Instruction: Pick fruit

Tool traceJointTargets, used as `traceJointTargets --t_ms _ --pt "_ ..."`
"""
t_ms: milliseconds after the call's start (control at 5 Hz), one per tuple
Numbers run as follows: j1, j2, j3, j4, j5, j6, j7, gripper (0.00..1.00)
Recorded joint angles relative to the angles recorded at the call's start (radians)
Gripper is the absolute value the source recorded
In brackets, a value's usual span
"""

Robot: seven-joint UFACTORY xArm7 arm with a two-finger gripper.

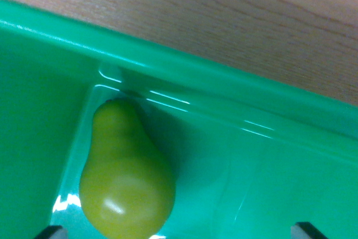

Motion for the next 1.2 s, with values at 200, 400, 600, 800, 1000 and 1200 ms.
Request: traceJointTargets --t_ms 200,400,600,800,1000,1200 --pt "0.0047 0.013 0.005 -0.03 -0.0004 -0.044 -0.017 0.0" --pt "0.0047 0.013 0.005 -0.03 -0.0004 -0.044 -0.017 0.0" --pt "0.0095 0.025 0.009 -0.06 -0.0007 -0.088 -0.034 0.0" --pt "0.0095 0.025 0.009 -0.06 -0.0007 -0.088 -0.034 0.0" --pt "0.0138 0.037 0.013 -0.088 -0.0011 -0.127 -0.049 0.0" --pt "0.0138 0.037 0.013 -0.088 -0.0011 -0.127 -0.049 0.0"
